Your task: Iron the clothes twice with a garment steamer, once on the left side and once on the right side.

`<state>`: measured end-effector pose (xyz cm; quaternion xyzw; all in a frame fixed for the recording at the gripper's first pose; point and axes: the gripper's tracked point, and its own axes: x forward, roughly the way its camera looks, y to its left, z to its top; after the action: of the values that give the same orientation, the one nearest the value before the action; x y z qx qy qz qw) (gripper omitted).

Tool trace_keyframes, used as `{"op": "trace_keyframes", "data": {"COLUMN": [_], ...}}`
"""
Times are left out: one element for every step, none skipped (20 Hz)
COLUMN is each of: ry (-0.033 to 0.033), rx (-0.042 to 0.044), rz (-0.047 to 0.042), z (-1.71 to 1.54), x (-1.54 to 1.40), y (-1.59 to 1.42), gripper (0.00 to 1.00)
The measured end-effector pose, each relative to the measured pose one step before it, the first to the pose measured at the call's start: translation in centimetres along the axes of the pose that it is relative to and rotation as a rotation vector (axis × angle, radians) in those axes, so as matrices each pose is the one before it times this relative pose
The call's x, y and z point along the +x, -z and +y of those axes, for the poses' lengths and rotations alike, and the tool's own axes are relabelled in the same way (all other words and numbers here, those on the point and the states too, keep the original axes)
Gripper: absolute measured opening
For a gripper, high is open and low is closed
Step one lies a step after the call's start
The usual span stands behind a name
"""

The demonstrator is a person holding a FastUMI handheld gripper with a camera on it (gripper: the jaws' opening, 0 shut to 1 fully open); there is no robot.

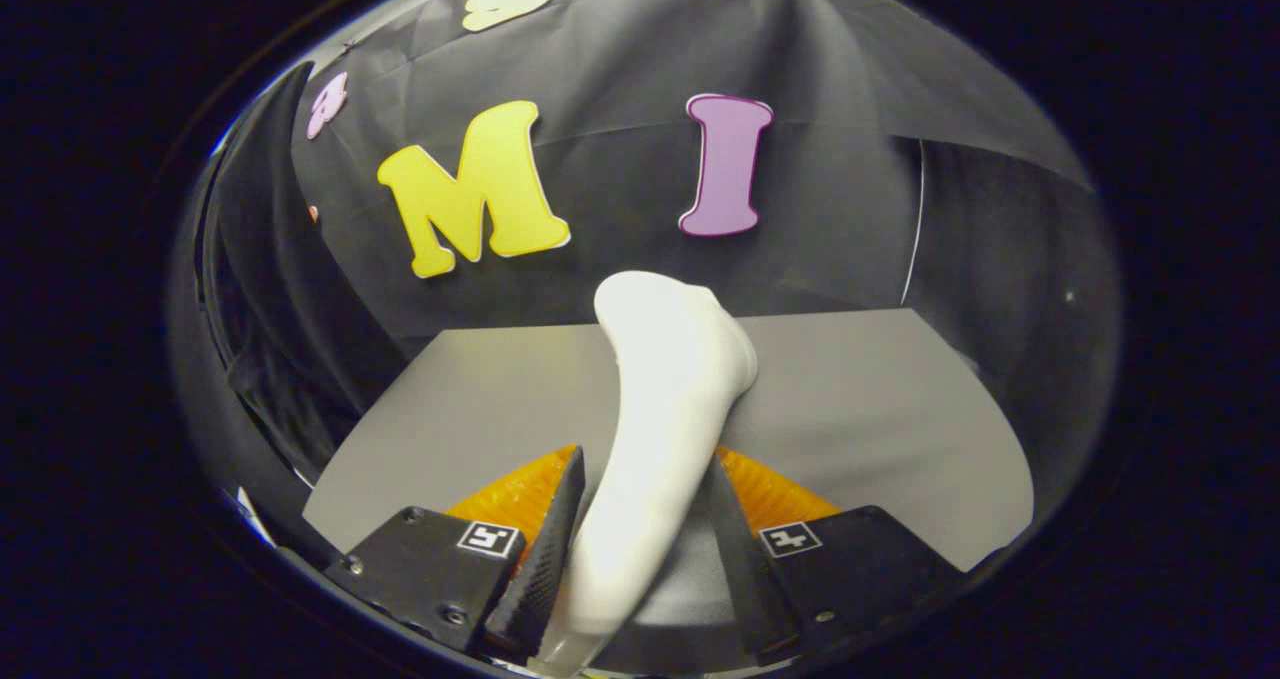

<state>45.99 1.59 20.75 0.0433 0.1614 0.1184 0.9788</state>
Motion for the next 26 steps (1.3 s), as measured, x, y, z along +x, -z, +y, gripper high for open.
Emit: {"op": "trace_keyframes", "data": {"ry": [-0.00742, -0.01113, -0.01578, -0.01983, -0.01988, -0.01880, -0.02450, -0.02055, -0.01630, -0.00622, -0.00008, -0.00022, -0.00195, -0.00690, -0.00562, -0.00253, 0.00154, -0.00145, -0.00280, -0.00797, -0.00947, -0.00977, -0.00670, -0.00771, -0.00823, -0.00702], "rx": [0.01740, 0.01789, 0.03332, 0.03707, 0.02808, 0.02947, 0.02147, 0.02650, 0.01367, -0.00630, -0.01794, -0.01298, -0.00704, -0.00486, -0.00076, -0.00096, -0.00744, -0.00841, -0.00564, -0.01218, -0.00557, -0.01548, -0.01982, -0.02050, -0.02120, -0.02886], "rz": [0.00967, 0.00326, -0.00627, 0.00171, 0.00215, 0.00269, 0.00635, -0.00317, -0.00298, -0.00934, -0.01344, -0.01718, -0.01422, -0.00962, -0.01375, -0.01492, -0.01547, -0.01621, -0.01990, -0.01280, -0.02097, -0.01563, -0.01568, -0.01921, -0.01975, -0.01552], "z": [0.253, 0.112, 0.000, 0.193, 0.267, 0.393, 0.329, 0.399, 0.265, 0.210, 0.338, 0.516, 0.682, 0.876, 0.829, 0.937, 0.928, 1.207, 1.308, 1.483, 1.755, 1.643, 1.640, 1.806, 1.931, 1.924], "x": [0.028, 0.122, 0.022, -0.156, 0.071, 0.195, -0.114, -0.120, -0.133, -0.451, -0.570, -0.700, -0.718, -0.851, -0.872, -0.812, -0.586, -0.677, -0.956, -0.644, -0.716, -0.569, -0.501, -0.673, -0.497, -0.397], "y": [0.184, 0.050, -0.092, -0.194, -0.182, 0.159, 0.031, -0.017, 0.136, -0.142, 0.029, -0.046, -0.003, -0.098, 0.131, -0.024, 0.175, -0.135, -0.132, -0.172, -0.346, -0.344, -0.354, -0.550, -0.541, -0.555], "gripper": [0.71, 0.67, 0.65, 0.62, 0.58, 0.55, 0.52, 0.48, 0.47, 0.46, 0.44, 0.43, 0.43, 0.42, 0.42, 0.42, 0.42, 0.42, 0.42, 0.42, 0.42, 0.42, 0.42, 0.42, 0.42, 0.41]}}
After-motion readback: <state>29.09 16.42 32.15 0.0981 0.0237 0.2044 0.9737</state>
